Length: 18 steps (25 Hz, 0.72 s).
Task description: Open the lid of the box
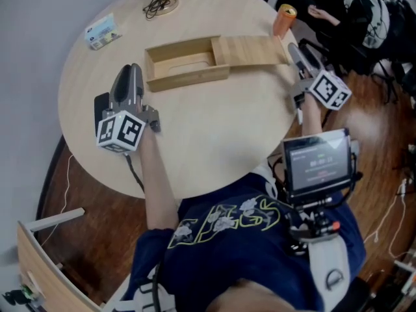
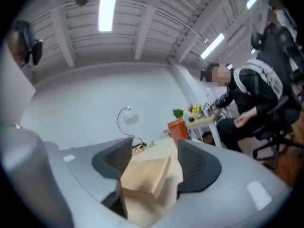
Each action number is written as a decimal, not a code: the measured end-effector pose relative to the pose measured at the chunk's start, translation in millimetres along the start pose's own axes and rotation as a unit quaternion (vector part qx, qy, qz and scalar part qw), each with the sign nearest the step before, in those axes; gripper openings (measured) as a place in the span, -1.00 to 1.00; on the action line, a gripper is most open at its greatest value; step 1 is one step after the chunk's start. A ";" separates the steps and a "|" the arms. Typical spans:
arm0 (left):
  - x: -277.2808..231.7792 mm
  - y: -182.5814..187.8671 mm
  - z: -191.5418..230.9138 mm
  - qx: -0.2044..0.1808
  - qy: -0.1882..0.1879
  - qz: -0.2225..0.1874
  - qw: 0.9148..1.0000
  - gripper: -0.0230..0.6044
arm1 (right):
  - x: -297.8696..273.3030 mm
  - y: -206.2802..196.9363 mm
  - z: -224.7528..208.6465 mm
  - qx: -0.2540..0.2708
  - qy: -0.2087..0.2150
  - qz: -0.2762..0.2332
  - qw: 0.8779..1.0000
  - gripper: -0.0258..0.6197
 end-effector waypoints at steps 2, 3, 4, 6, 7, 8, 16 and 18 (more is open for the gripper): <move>8.7 4.9 -32.9 -0.067 -0.092 0.009 0.993 -0.63 | 14.9 10.4 31.0 0.059 0.019 -0.041 0.997 -0.16; 11.6 0.9 -46.3 -0.082 -0.132 0.022 0.988 -0.64 | 20.1 12.4 52.5 0.084 0.050 -0.061 0.993 -0.33; 13.7 -5.6 -58.2 -0.086 -0.170 0.037 0.981 -0.64 | 22.9 11.5 77.0 0.103 0.093 -0.075 0.987 -0.47; 16.5 -22.5 -79.3 -0.077 -0.238 0.066 0.966 -0.64 | 21.8 -0.2 128.0 0.116 0.206 -0.078 0.969 -0.59; 17.2 -31.6 -88.5 -0.071 -0.268 0.077 0.958 -0.64 | 18.9 -11.5 150.6 0.117 0.262 -0.068 0.956 -0.65; 17.3 -40.6 -96.8 -0.065 -0.296 0.088 0.949 -0.64 | 15.2 -25.0 170.7 0.119 0.312 -0.054 0.941 -0.67; 17.2 -81.1 -121.0 -0.132 -0.305 0.175 0.927 -0.92 | -14.2 -108.3 279.8 0.166 0.477 0.097 0.858 -0.88; 16.2 -85.8 -121.0 -0.128 -0.292 0.199 0.926 -0.92 | -19.5 -123.2 282.9 0.184 0.469 0.134 0.853 -0.88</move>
Point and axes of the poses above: the fingertips, and each gripper's own axes: x backward along the fingers, z to its left, y out of its top, the point moved 3 cm from there along x, backward along the fingers, and after that the axes turned 5 degrees about z, right-handed, at the moved point
